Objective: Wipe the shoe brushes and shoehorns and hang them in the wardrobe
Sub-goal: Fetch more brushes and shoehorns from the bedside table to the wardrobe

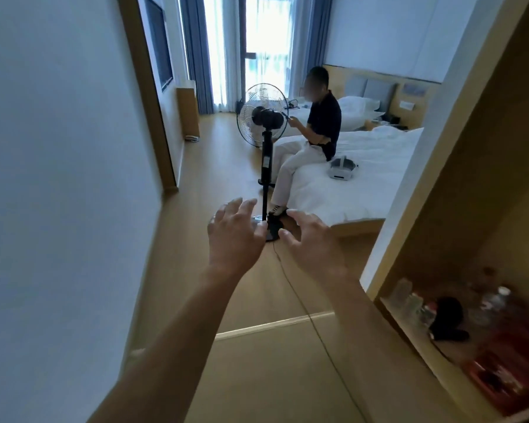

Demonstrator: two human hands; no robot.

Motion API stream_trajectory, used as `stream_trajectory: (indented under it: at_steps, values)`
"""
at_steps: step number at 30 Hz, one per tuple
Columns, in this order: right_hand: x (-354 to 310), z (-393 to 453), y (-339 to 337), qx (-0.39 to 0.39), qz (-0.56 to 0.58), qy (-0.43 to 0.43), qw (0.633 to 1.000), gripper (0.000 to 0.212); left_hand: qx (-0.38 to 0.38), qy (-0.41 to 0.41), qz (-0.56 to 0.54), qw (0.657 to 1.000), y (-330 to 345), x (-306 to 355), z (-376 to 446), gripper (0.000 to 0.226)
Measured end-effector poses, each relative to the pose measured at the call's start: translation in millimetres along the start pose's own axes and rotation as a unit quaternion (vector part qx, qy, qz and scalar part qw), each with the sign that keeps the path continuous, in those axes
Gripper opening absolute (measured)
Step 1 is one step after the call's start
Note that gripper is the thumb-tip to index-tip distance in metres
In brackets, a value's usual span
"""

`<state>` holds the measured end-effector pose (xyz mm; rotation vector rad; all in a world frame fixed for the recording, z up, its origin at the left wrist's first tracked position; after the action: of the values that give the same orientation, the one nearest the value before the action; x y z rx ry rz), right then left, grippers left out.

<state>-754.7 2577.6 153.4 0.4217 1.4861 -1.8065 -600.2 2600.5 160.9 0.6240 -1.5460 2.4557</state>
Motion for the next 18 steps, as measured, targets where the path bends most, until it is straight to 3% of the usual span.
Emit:
stream_trajectory:
  at_steps: [9, 18]
  values:
    - [-28.4, 100.5, 115.8, -0.086, 0.014, -0.041, 0.995, 0.051, 0.002, -0.082, 0.069, 0.994, 17.6, -108.8, 70.8, 0.054]
    - [-33.3, 260.1, 200.1, -0.141, 0.077, -0.053, 0.986, 0.049, 0.016, -0.162, 0.105, 0.981, 35.7, -187.9, 214.1, 0.054]
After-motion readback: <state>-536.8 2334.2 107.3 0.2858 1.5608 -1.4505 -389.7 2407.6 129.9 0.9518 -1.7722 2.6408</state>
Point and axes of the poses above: each hand's wrist, its own z-axis towards the middle knuckle, its own y-axis out of the palm, x = y × z, the point moved 10 cm from there along z, towards the middle knuckle, and after that the axes turned 6 degrees about z, right-handed, at the moved point
